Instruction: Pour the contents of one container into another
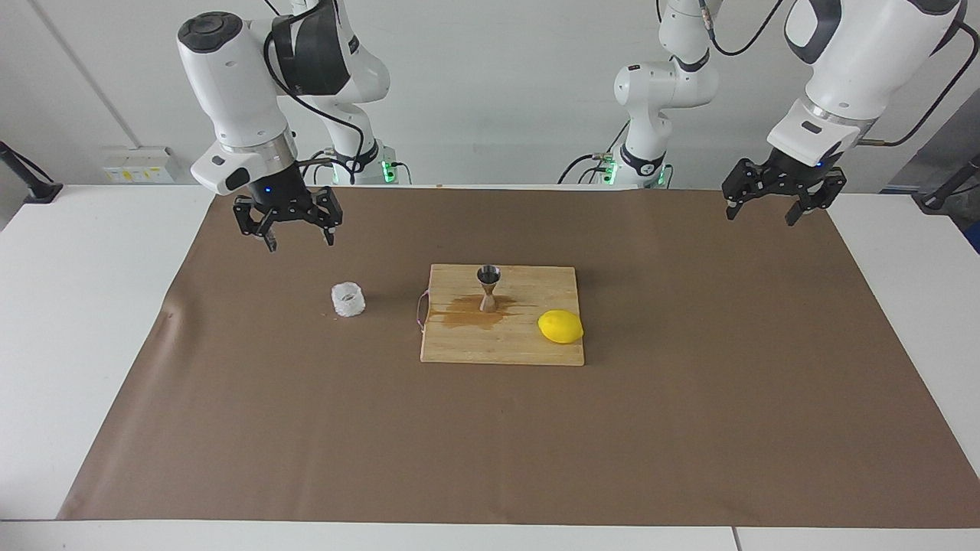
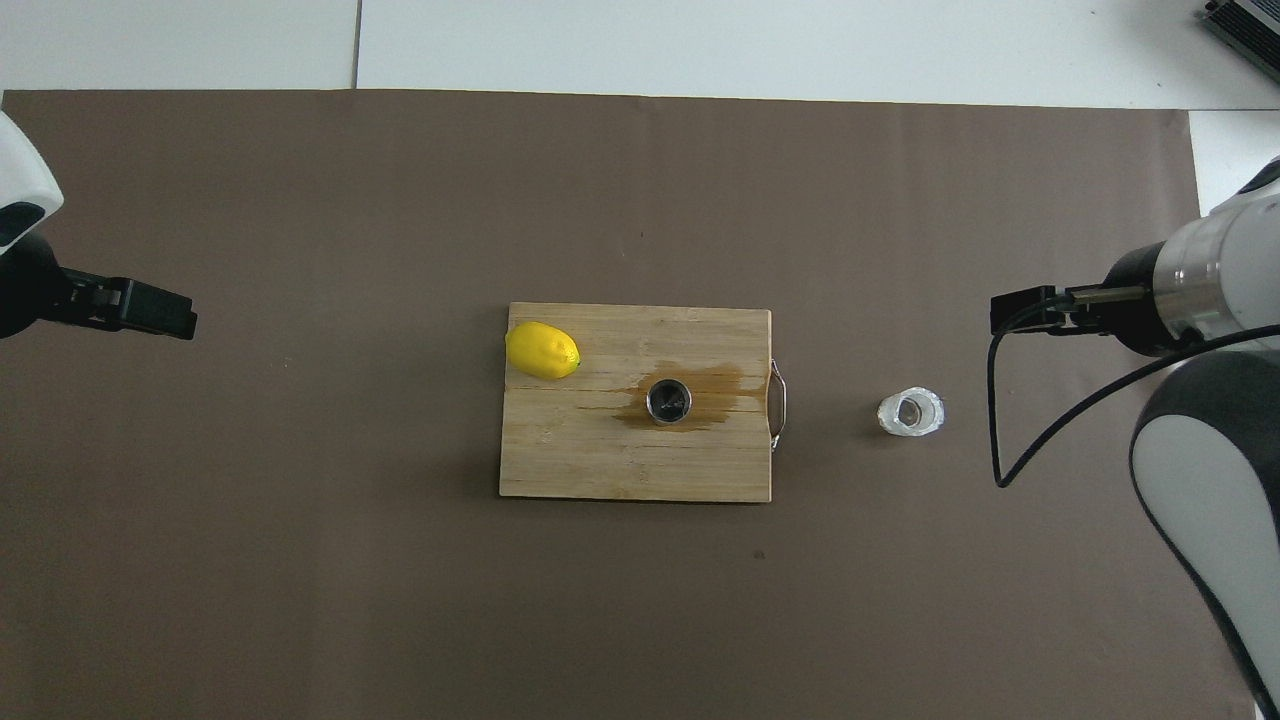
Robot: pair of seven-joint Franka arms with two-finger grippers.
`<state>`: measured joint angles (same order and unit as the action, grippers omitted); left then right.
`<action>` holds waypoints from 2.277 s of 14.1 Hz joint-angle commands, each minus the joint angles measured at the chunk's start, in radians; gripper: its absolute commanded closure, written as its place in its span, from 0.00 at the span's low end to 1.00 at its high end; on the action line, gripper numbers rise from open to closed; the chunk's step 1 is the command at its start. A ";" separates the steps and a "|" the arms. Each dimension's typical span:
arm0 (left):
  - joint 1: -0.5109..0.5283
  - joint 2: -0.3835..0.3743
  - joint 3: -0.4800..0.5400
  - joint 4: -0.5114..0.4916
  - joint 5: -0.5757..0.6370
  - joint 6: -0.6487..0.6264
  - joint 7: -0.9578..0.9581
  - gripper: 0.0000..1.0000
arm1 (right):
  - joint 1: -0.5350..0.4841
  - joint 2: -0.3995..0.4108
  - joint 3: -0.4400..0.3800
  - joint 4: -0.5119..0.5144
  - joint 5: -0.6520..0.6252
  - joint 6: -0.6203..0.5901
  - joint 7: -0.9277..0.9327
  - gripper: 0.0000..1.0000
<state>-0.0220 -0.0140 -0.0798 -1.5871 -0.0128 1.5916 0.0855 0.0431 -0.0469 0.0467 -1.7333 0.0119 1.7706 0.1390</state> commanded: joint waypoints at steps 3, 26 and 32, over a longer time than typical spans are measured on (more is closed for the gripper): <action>-0.010 -0.006 0.008 -0.014 0.019 0.013 0.008 0.00 | -0.011 0.024 0.002 0.066 -0.015 -0.071 0.109 0.00; -0.012 -0.006 0.008 -0.014 0.019 0.014 -0.004 0.00 | -0.025 -0.011 -0.001 0.054 -0.033 -0.178 0.030 0.00; -0.012 -0.006 0.008 -0.014 0.017 0.014 -0.004 0.00 | -0.023 -0.016 -0.001 0.050 -0.032 -0.180 0.030 0.00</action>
<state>-0.0220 -0.0140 -0.0798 -1.5873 -0.0128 1.5916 0.0854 0.0228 -0.0549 0.0418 -1.6843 0.0040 1.6068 0.1881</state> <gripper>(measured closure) 0.000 0.000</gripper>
